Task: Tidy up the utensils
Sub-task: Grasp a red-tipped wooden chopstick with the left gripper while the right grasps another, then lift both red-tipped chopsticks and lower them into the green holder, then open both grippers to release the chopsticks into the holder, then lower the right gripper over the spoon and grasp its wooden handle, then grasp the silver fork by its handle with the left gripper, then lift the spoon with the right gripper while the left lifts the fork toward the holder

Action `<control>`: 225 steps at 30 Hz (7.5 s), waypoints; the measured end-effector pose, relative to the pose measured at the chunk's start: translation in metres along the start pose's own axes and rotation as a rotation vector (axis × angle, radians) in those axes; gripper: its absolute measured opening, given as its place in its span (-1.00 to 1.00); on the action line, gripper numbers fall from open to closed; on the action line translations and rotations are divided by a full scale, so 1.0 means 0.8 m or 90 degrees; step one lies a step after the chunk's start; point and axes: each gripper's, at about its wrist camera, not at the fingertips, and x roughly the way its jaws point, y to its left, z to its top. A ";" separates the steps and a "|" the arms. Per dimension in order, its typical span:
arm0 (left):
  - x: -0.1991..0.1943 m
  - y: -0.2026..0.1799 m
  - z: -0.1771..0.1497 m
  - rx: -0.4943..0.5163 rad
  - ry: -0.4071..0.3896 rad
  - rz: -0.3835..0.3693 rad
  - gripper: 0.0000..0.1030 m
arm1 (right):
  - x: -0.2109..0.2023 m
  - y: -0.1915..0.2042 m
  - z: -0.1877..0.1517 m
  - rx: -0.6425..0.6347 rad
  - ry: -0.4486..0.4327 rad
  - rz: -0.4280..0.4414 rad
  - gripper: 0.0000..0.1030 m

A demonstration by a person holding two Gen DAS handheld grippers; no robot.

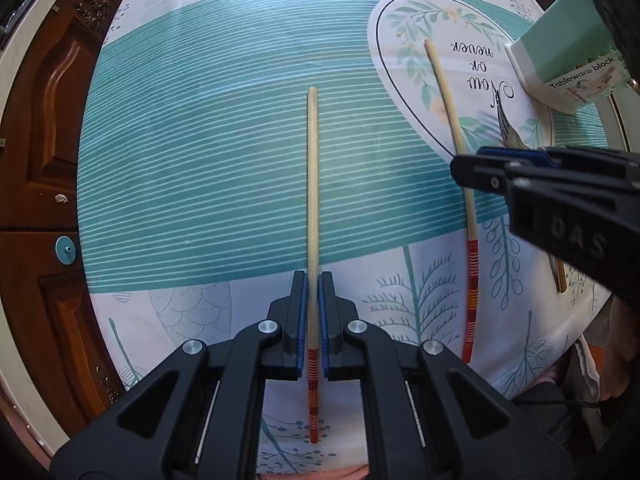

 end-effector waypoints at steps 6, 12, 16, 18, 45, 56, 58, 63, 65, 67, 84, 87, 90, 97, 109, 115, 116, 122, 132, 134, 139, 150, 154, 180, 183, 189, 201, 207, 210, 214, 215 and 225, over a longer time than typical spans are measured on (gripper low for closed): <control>0.008 0.008 -0.003 -0.011 -0.004 -0.009 -0.93 | 0.014 0.018 0.014 -0.013 0.027 -0.080 -0.67; 0.006 0.005 -0.018 -0.011 -0.030 0.003 -0.93 | 0.020 0.045 0.007 -0.094 0.026 -0.168 -0.88; -0.010 0.018 -0.044 -0.023 -0.054 -0.020 -0.94 | 0.018 0.041 0.000 -0.112 0.041 -0.150 -0.91; -0.019 0.020 -0.057 -0.023 -0.075 -0.013 -0.94 | 0.013 0.032 -0.005 -0.113 0.042 -0.114 -0.91; -0.385 -0.188 0.015 0.152 -0.576 -0.186 -0.94 | -0.336 -0.110 -0.091 -0.072 -0.587 0.025 -0.91; -0.335 -0.242 0.085 0.119 -0.669 -0.206 -0.94 | -0.324 -0.178 -0.044 0.002 -0.736 0.017 -0.91; -0.320 -0.240 0.096 0.106 -0.685 -0.204 -0.94 | -0.316 -0.179 -0.041 -0.005 -0.757 0.014 -0.91; -0.283 -0.240 0.115 0.087 -0.718 -0.184 -0.93 | -0.291 -0.180 -0.039 -0.033 -0.789 0.007 -0.91; -0.269 -0.245 0.121 0.092 -0.727 -0.178 -0.93 | -0.284 -0.184 -0.038 -0.030 -0.794 0.007 -0.90; -0.257 -0.249 0.124 0.096 -0.736 -0.165 -0.93 | -0.275 -0.193 -0.036 -0.023 -0.787 0.016 -0.91; -0.259 -0.218 0.098 0.095 -0.671 -0.112 0.28 | -0.237 -0.201 -0.041 -0.106 -0.632 0.068 -0.88; -0.274 -0.197 0.087 0.083 -0.667 -0.109 0.28 | -0.229 -0.195 -0.041 -0.114 -0.595 0.053 -0.88; -0.283 -0.169 0.078 0.053 -0.655 -0.111 0.28 | -0.216 -0.188 -0.038 -0.125 -0.555 0.024 -0.89; -0.265 -0.088 0.073 -0.028 -0.582 -0.115 0.28 | -0.183 -0.182 -0.031 -0.118 -0.463 0.002 -0.91; -0.153 0.005 0.108 -0.142 -0.347 -0.126 0.28 | -0.198 -0.174 -0.055 -0.125 -0.463 0.016 -0.91; -0.109 -0.002 0.076 -0.104 -0.268 -0.087 0.28 | -0.211 -0.154 -0.072 -0.156 -0.448 0.026 -0.91; -0.101 -0.005 0.067 -0.093 -0.253 -0.090 0.28 | -0.211 -0.150 -0.073 -0.163 -0.441 0.029 -0.91; -0.039 -0.038 0.011 -0.059 -0.146 -0.161 0.28 | -0.167 -0.124 -0.084 -0.215 -0.326 0.036 -0.90; -0.006 -0.060 -0.023 -0.050 -0.112 -0.215 0.28 | -0.057 -0.116 -0.099 -0.156 -0.122 0.105 -0.90; -0.002 -0.059 -0.023 -0.052 -0.107 -0.223 0.28 | -0.052 -0.115 -0.100 -0.142 -0.117 0.114 -0.88; 0.005 -0.053 -0.024 -0.071 -0.099 -0.245 0.28 | -0.041 -0.110 -0.100 -0.144 -0.110 0.089 -0.66; 0.006 -0.036 -0.018 -0.105 -0.107 -0.252 0.28 | -0.029 -0.077 -0.099 -0.220 -0.106 -0.019 -0.66; 0.003 -0.036 -0.017 -0.102 -0.110 -0.250 0.28 | -0.025 -0.057 -0.107 -0.278 -0.106 -0.096 -0.88; 0.031 -0.069 0.047 -0.023 -0.304 -0.224 -0.81 | -0.132 -0.216 -0.172 -0.006 -0.298 0.142 -0.89; 0.031 -0.062 0.043 -0.047 -0.313 -0.255 -0.91 | -0.145 -0.231 -0.178 0.012 -0.321 0.144 -0.89; -0.008 -0.067 0.019 -0.026 -0.386 -0.211 -0.96 | -0.172 -0.235 -0.175 0.036 -0.388 0.136 -0.89; -0.146 -0.131 -0.053 0.168 -0.540 -0.073 -1.00 | -0.259 -0.246 -0.131 0.103 -0.675 0.033 -0.89; -0.217 -0.160 -0.057 0.215 -0.586 -0.036 -1.00 | -0.247 -0.257 -0.080 0.076 -0.724 0.073 -0.89; -0.254 -0.173 -0.047 0.223 -0.617 -0.013 -1.00 | -0.228 -0.250 -0.064 0.026 -0.750 0.061 -0.89; -0.299 -0.192 -0.025 0.222 -0.659 0.012 -1.00 | -0.195 -0.246 -0.062 -0.009 -0.764 0.032 -0.88; -0.309 -0.198 -0.018 0.221 -0.664 0.015 -1.00 | -0.189 -0.246 -0.065 -0.014 -0.768 0.021 -0.88; -0.322 -0.265 0.074 0.202 -0.646 0.053 -1.00 | -0.170 -0.260 -0.087 -0.019 -0.732 -0.010 -0.83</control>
